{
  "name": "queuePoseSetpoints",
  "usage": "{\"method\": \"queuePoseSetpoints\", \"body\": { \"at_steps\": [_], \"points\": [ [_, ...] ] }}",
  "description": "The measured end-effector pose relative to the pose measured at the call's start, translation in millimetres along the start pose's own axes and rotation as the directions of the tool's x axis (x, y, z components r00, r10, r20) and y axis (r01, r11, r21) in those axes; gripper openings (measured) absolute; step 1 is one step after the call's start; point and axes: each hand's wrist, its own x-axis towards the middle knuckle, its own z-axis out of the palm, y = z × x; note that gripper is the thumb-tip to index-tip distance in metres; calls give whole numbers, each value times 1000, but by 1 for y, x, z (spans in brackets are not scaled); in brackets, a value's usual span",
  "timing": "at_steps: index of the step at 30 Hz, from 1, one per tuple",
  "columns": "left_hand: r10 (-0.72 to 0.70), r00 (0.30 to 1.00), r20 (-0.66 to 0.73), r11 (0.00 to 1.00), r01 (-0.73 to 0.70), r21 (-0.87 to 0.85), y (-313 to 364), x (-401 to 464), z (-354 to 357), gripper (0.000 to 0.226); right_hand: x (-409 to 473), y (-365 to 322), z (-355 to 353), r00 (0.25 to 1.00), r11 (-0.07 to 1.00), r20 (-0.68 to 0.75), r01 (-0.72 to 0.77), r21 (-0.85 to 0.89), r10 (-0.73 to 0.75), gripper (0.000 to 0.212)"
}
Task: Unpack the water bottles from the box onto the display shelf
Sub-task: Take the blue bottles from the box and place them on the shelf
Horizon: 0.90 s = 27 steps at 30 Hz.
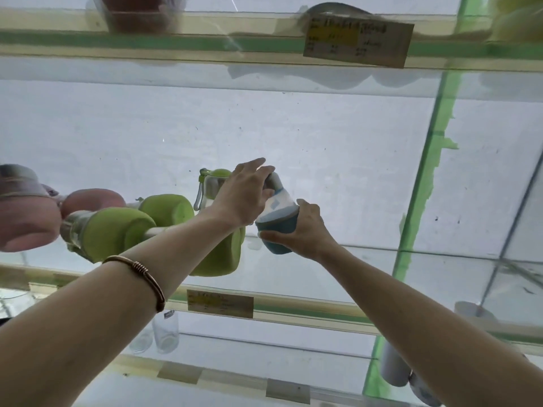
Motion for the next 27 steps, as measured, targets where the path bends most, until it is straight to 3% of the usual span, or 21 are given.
{"method": "queuePoseSetpoints", "body": {
  "at_steps": [6, 17, 22, 27],
  "points": [
    [51, 999, 5, 998, -51, -25, 2, -8, -5, 49, -15, -1, -10, 999, 999, 21, -40, -27, 40, 110],
    [130, 986, -104, 984, -141, -105, 0, -43, -14, 36, -66, -16, -26, 995, 996, -75, -72, -60, 67, 109],
    [177, 982, -71, 977, -184, -108, 7, -66, -12, 40, -94, -20, -32, 993, 992, -73, -99, -78, 94, 97],
    [163, 986, -43, 980, -167, -112, 20, -81, -16, 40, -113, -21, -45, 992, 988, -57, -116, -101, 111, 105]
  ]
}}
